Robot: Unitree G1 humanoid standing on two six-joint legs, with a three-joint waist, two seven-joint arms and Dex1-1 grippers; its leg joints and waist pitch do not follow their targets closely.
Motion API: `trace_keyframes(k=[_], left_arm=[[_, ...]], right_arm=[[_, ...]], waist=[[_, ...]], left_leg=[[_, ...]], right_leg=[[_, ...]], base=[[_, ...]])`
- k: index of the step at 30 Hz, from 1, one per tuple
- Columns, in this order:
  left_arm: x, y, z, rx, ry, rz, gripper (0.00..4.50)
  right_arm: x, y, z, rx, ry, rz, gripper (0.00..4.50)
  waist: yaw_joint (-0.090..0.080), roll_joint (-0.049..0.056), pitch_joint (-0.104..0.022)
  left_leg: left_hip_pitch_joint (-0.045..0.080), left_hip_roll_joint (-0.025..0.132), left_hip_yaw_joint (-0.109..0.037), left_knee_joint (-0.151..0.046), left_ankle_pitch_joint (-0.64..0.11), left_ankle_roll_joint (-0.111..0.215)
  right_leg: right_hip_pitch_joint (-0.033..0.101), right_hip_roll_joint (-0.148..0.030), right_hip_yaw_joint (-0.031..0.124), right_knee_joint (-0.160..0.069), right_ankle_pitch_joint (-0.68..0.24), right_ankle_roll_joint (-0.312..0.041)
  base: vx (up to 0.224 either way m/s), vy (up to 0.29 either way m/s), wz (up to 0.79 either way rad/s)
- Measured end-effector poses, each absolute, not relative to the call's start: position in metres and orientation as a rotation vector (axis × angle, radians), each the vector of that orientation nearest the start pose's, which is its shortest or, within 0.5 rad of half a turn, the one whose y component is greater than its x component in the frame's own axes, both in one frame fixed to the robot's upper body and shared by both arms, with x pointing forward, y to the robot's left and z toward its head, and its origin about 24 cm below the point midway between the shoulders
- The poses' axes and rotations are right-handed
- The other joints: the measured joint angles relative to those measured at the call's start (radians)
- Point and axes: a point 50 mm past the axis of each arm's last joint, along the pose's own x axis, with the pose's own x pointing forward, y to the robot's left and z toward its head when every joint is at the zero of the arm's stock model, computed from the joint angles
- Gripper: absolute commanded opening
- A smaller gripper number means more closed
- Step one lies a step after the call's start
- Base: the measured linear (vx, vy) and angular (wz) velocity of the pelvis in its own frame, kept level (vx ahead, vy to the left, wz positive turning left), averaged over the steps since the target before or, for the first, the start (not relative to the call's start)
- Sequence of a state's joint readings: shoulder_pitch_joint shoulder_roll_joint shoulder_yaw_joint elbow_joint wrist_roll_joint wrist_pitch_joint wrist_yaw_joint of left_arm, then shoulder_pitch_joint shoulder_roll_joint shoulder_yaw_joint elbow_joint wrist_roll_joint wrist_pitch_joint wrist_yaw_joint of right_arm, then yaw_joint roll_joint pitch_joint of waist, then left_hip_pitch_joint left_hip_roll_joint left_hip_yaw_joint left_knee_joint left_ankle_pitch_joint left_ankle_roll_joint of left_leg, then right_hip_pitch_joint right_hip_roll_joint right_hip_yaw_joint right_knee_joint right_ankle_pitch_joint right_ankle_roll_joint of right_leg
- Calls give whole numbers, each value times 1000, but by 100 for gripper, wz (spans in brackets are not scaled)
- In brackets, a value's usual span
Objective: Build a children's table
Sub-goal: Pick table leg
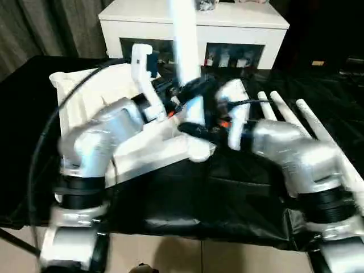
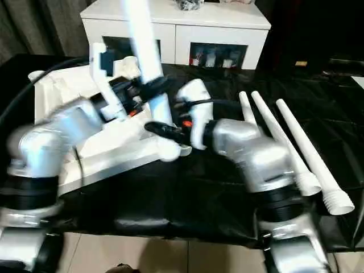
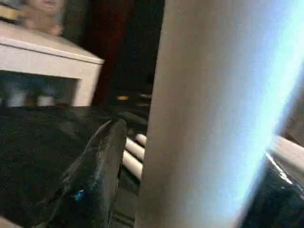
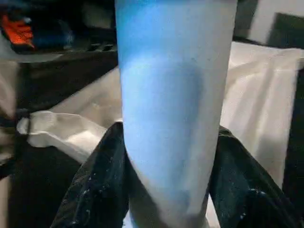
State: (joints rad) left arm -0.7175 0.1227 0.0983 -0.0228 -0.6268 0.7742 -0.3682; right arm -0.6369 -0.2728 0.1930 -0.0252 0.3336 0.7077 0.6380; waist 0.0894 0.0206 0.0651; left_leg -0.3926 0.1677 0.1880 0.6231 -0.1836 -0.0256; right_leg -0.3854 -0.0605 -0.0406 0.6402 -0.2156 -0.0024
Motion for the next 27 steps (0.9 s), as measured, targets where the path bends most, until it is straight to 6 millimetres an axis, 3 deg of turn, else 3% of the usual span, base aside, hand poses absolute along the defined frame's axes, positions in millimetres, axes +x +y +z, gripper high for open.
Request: trace_keyframes(k=[6,7,10,12,15,18,26,27], left_arm=[[338,90,200,-381,-17,-635,365],[339,90,201,-383,-18,-615,324],[341,89,201,-390,-20,-582,323],[342,88,202,-401,-27,-554,290],[342,88,202,-408,-28,-547,285],[342,87,202,-411,-29,-549,246],[342,89,202,-428,-33,-547,195],[342,89,203,-427,-37,-547,193]], right_arm=[[326,-71,149,-130,145,814,185],[326,-70,148,-127,148,803,185],[328,-68,147,-125,146,779,185],[330,-66,145,-123,147,754,185],[331,-65,145,-126,146,745,185],[331,-64,145,-125,143,740,185],[333,-61,145,-132,129,734,185],[333,-61,146,-131,128,735,220]], waist=[[0,0,0],[0,0,0],[0,-1,0],[-1,-1,0],[0,-1,0],[0,-1,0],[-2,-1,0],[-2,-1,0]], left_leg=[[-1,0,0,0,0,0],[-1,0,0,0,0,0],[-1,0,0,0,0,0],[-1,0,0,0,0,0],[-1,0,0,0,0,0],[-1,0,0,0,0,0],[-1,0,0,0,0,0],[-1,0,0,0,0,0]], right_leg=[[0,0,0,-1,0,0],[0,0,0,-1,0,0],[0,0,0,-1,0,0],[0,0,0,-1,0,0],[0,0,0,-1,0,0],[0,0,0,-2,0,0],[-1,0,0,-2,0,0],[-1,0,0,-2,0,0]], base=[[0,0,0],[0,0,0],[0,0,0],[0,0,0],[0,0,0],[0,0,0],[0,0,0],[0,0,0]])
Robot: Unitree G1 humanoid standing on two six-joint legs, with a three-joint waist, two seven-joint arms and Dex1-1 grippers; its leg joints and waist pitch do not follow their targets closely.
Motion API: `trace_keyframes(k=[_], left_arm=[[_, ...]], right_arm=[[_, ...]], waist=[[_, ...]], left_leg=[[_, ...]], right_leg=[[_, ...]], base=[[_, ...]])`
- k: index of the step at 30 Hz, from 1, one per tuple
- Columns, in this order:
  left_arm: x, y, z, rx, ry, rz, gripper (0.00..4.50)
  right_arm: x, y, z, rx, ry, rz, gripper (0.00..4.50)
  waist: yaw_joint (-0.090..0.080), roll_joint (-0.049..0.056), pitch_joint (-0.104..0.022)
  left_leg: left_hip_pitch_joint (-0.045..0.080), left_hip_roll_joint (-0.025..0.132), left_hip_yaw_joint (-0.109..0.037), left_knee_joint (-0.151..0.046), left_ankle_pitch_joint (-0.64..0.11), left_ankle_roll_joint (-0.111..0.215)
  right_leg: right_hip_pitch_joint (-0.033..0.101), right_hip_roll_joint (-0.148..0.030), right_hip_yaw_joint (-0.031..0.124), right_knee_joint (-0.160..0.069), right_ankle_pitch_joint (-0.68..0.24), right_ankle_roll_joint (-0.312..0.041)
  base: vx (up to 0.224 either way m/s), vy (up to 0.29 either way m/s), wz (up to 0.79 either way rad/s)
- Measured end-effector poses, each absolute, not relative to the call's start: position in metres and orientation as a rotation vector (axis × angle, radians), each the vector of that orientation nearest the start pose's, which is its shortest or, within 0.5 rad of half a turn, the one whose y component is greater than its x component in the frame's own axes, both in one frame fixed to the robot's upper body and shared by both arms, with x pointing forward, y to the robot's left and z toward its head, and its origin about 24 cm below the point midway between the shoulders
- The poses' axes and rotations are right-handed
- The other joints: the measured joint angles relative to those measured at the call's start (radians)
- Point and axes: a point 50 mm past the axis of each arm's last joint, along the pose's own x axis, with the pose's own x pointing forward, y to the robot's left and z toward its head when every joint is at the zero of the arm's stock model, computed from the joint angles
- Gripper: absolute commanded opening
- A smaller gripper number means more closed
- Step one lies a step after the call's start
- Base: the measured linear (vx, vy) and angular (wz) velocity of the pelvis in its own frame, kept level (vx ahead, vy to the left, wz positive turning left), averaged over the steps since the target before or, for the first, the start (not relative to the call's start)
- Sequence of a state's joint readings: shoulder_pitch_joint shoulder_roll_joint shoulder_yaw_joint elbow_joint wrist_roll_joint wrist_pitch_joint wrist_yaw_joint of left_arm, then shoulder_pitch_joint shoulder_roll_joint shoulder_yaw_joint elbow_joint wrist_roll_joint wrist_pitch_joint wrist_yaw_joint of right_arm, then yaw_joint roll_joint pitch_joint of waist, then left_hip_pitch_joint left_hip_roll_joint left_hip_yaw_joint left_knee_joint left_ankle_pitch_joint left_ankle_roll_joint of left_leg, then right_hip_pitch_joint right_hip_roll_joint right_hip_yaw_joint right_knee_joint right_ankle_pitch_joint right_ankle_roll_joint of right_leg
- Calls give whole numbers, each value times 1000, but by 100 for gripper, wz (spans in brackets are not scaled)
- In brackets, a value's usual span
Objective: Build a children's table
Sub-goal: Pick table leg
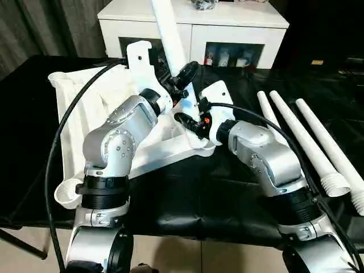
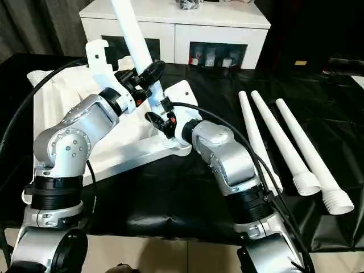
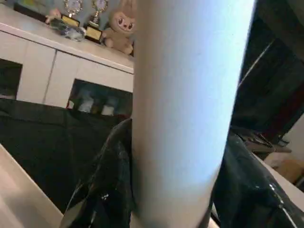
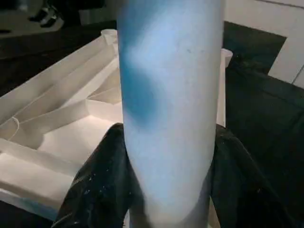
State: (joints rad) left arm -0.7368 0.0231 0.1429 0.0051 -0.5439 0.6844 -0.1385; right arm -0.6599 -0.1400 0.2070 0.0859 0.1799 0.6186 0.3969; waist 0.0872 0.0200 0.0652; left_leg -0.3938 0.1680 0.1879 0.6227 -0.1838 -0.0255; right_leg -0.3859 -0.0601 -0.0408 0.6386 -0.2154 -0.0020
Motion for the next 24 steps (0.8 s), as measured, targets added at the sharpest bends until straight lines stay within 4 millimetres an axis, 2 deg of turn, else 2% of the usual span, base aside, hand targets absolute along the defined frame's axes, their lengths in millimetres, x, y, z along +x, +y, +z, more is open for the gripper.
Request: trace_keyframes(k=[1,3,7,10,14,18,24], left_arm=[[342,90,203,-426,-39,-547,188],[342,90,205,-425,-42,-576,187],[335,94,212,-349,-59,-723,184],[326,92,212,-263,-41,-864,184],[318,88,208,-220,3,-1007,183],[314,89,207,-208,29,-1085,183],[311,87,209,-176,44,-1169,183]], right_arm=[[333,-60,146,-129,127,736,255],[335,-63,149,-72,121,735,255],[336,-71,160,-1,147,829,303],[333,-85,160,-19,205,926,320],[326,-97,158,-37,288,1029,365],[316,-111,160,-49,334,1110,374],[308,-119,157,-57,386,1170,374]], waist=[[0,0,0],[2,0,0],[3,-1,1],[7,-1,0],[3,-2,1],[4,-2,1],[3,-2,1]], left_leg=[[0,0,0,0,0,0],[-1,0,0,0,0,0],[-1,0,0,0,0,0],[-2,0,0,0,0,0],[-1,0,0,0,0,0],[0,0,0,0,0,0],[0,0,0,0,1,-1]], right_leg=[[0,0,0,0,0,0],[0,0,0,0,0,0],[-1,0,0,0,0,0],[-1,0,0,-1,0,0],[-1,0,0,0,0,0],[-1,0,0,2,0,0],[-1,0,0,3,0,0]], base=[[0,0,0],[0,0,0],[0,0,0],[0,0,0],[0,0,0],[0,0,0],[0,0,0]])
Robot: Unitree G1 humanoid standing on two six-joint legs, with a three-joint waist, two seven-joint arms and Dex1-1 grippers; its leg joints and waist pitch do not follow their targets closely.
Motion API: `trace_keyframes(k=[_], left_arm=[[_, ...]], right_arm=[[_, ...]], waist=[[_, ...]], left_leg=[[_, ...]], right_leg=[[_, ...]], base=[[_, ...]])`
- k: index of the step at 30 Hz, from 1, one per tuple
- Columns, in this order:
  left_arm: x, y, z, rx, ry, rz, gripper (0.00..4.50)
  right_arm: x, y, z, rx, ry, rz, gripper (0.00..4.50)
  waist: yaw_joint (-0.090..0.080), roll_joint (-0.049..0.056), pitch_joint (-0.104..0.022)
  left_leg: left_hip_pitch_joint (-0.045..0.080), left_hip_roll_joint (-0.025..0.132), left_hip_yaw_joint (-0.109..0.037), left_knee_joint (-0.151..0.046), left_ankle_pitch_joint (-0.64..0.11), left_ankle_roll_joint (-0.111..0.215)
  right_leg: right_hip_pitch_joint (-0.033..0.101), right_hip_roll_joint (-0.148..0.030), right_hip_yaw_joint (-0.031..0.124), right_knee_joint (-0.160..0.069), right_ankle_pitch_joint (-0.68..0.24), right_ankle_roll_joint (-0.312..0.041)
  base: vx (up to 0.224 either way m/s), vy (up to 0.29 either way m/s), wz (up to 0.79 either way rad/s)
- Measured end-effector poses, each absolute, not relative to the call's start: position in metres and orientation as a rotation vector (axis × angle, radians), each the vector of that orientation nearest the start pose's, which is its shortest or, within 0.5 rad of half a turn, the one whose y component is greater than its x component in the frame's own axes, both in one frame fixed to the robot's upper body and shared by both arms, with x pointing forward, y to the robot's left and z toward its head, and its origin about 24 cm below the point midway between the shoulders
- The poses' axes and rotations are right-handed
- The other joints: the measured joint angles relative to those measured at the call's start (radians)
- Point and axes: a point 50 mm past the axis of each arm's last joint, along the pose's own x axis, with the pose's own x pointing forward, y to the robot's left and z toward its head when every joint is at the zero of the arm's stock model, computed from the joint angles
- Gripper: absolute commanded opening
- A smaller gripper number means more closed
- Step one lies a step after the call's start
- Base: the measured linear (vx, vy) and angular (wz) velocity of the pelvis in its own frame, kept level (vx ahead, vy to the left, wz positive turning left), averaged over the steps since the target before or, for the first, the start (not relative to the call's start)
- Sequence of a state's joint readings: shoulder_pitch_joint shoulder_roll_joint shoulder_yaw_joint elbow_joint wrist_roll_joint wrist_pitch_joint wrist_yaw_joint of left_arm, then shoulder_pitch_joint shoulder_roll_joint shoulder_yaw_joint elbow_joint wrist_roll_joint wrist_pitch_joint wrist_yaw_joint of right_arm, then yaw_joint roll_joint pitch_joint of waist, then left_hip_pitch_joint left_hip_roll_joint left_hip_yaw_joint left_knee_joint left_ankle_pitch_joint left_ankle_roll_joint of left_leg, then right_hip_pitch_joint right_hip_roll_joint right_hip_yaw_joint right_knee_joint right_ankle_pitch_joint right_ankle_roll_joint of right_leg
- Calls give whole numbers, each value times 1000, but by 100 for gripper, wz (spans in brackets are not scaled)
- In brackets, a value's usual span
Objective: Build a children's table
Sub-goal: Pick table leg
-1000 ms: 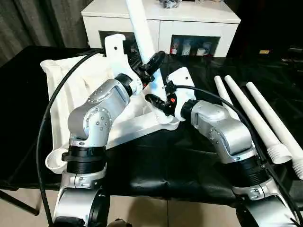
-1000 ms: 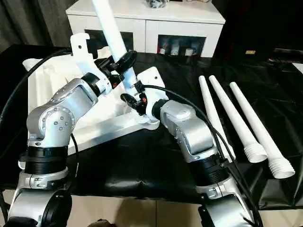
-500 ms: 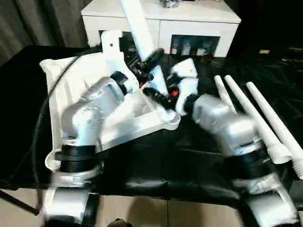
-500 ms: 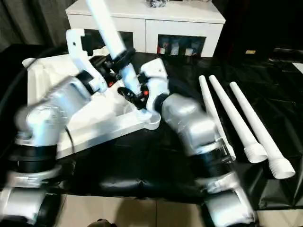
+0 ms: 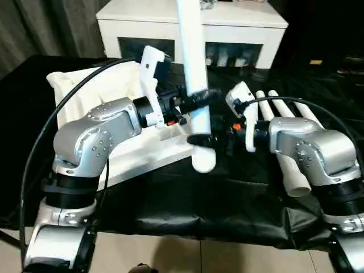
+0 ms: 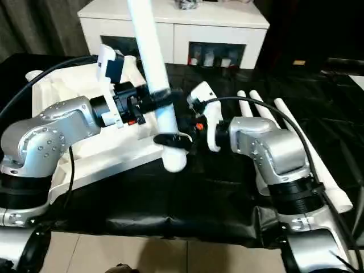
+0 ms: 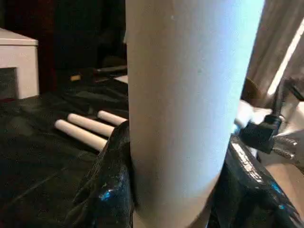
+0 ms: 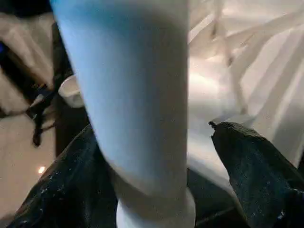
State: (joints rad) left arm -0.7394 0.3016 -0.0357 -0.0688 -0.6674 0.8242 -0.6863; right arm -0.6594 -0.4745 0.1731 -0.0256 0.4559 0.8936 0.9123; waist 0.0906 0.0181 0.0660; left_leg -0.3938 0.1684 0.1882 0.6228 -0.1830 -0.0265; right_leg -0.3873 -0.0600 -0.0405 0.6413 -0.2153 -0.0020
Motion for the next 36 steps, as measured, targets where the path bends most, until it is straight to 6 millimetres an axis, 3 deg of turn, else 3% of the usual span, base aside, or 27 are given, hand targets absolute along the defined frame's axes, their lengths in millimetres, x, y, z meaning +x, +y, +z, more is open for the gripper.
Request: trace_keyframes(k=[3,4,21,22,23,26,27,30,32,36], left_arm=[[311,87,212,-173,39,-1188,183],[311,86,213,-172,37,-1196,183],[313,88,212,-188,43,-1201,183],[316,88,211,-197,45,-1174,239],[319,89,211,-216,44,-1142,253],[329,85,208,-239,54,-1030,259],[331,84,206,-250,54,-1002,291],[337,80,205,-298,27,-875,297],[342,78,204,-324,8,-786,336],[348,79,204,-347,-35,-617,364]], right_arm=[[306,-118,158,-57,385,1195,374],[306,-118,158,-59,387,1199,345],[303,-111,149,-15,413,1197,213],[304,-109,148,-13,405,1182,210],[306,-107,148,-11,388,1165,209],[313,-95,150,-2,301,1076,198],[315,-92,151,-10,276,1042,192],[322,-85,149,-35,226,908,190],[325,-80,147,-41,215,851,189],[330,-71,147,-68,161,720,189]], waist=[[0,1,0],[0,1,0],[-1,1,0],[-1,1,0],[-1,1,0],[-1,1,0],[-1,1,0],[-1,1,0],[-2,1,0],[-4,1,0]], left_leg=[[0,0,0,0,0,0],[0,0,0,0,0,0],[0,0,0,0,0,0],[0,0,0,0,0,0],[1,0,0,0,0,-1],[1,0,0,0,1,-1],[1,0,0,0,1,-1],[0,0,0,0,1,-1],[0,0,0,0,1,-1],[0,0,0,0,1,-1]], right_leg=[[0,0,0,0,0,0],[0,0,0,0,0,0],[0,0,0,1,0,0],[0,0,0,1,0,0],[0,0,0,1,0,0],[0,0,0,2,0,0],[0,0,0,2,0,0],[0,0,0,1,0,0],[0,0,0,0,0,0],[0,0,-1,0,0,0]], base=[[0,0,0],[0,0,0],[0,0,0],[0,0,0],[0,0,0],[0,0,0],[0,0,0],[0,0,0],[0,0,0],[0,0,0]])
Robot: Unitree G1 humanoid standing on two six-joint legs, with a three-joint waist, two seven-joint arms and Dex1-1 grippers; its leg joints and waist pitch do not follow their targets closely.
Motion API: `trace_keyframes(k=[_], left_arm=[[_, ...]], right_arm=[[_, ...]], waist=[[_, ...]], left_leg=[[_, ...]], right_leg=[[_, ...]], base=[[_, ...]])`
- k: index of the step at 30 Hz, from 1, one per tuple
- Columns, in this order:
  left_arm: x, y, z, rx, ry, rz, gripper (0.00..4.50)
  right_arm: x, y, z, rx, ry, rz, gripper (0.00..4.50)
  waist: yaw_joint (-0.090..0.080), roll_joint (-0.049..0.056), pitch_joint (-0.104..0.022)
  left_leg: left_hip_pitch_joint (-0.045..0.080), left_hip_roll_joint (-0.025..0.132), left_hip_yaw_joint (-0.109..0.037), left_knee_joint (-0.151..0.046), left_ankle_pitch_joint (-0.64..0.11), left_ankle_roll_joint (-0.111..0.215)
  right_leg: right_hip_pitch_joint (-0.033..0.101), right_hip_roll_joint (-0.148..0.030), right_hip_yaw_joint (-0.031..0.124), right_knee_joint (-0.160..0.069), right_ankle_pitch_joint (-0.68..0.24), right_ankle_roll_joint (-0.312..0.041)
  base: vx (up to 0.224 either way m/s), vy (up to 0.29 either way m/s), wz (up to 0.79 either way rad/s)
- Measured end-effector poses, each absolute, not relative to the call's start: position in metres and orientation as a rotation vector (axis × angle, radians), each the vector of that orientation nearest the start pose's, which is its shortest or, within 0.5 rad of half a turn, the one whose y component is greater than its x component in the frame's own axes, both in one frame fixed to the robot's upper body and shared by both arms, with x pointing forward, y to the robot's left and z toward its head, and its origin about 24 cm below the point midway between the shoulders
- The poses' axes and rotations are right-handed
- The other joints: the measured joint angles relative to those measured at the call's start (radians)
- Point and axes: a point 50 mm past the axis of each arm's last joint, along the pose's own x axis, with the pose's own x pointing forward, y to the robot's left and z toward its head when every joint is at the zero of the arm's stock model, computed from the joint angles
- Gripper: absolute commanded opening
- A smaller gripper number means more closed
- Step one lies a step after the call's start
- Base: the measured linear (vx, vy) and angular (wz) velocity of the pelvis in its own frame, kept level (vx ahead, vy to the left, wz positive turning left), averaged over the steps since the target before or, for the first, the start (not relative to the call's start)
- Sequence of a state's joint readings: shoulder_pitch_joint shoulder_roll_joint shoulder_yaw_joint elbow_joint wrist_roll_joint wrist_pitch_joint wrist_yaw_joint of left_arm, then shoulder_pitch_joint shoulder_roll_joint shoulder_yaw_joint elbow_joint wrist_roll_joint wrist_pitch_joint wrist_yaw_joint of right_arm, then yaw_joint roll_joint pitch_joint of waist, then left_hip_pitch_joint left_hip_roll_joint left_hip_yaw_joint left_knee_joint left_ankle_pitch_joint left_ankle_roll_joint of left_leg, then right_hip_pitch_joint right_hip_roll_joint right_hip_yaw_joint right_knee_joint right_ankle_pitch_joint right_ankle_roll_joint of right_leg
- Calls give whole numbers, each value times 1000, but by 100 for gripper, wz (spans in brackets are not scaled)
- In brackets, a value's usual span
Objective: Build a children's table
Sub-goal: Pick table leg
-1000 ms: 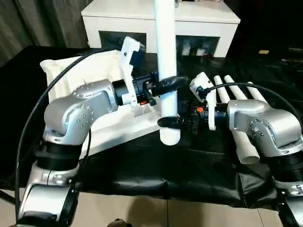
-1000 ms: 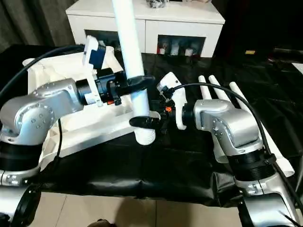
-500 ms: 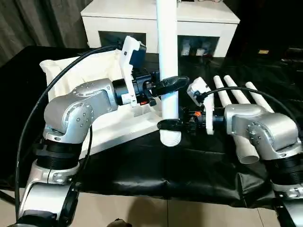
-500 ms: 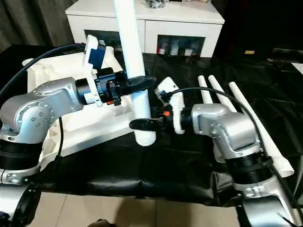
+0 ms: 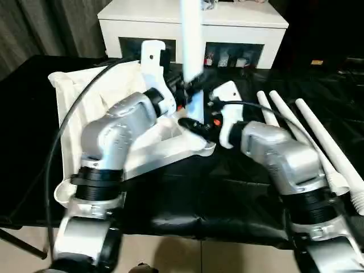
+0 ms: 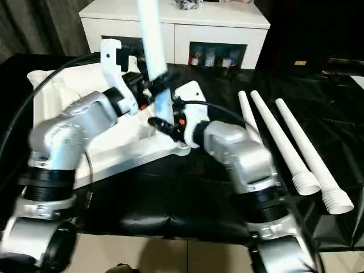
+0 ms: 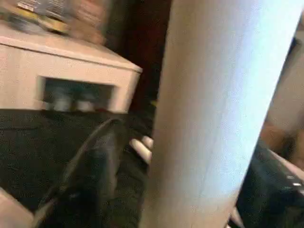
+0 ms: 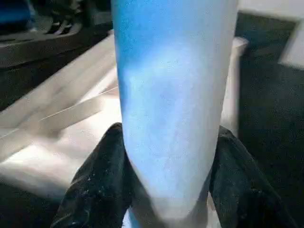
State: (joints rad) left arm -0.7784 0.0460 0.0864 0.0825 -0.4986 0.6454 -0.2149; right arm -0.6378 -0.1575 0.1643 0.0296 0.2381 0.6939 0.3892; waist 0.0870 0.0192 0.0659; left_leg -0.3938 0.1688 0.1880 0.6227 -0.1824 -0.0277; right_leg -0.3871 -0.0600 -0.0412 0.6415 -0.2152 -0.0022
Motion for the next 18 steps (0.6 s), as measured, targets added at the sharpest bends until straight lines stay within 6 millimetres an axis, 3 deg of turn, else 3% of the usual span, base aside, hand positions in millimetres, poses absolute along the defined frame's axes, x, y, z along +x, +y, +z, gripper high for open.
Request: trace_keyframes(k=[2,4,6,10,18], left_arm=[[351,77,201,-364,-39,-549,373],[351,78,201,-376,-42,-516,333],[351,78,201,-379,-44,-509,331],[351,79,198,-370,-36,-485,281],[351,78,195,-384,-32,-468,224]], right_arm=[[332,-66,144,-64,151,671,189],[333,-64,144,-68,141,648,188],[333,-62,144,-65,141,640,188],[335,-60,140,-73,151,609,188],[338,-57,137,-80,152,579,188]], waist=[[0,0,0],[1,0,0],[1,0,0],[1,0,0],[-1,0,0]], left_leg=[[0,0,0,0,0,0],[0,0,0,0,0,0],[0,0,0,0,0,0],[0,0,0,0,0,0],[0,0,0,0,0,0]], right_leg=[[0,0,0,0,0,0],[0,0,0,0,0,0],[0,0,0,-1,0,0],[0,0,0,-1,0,0],[0,0,0,-1,0,1]], base=[[0,0,0],[0,0,0],[0,0,0],[0,0,0],[0,0,0]])
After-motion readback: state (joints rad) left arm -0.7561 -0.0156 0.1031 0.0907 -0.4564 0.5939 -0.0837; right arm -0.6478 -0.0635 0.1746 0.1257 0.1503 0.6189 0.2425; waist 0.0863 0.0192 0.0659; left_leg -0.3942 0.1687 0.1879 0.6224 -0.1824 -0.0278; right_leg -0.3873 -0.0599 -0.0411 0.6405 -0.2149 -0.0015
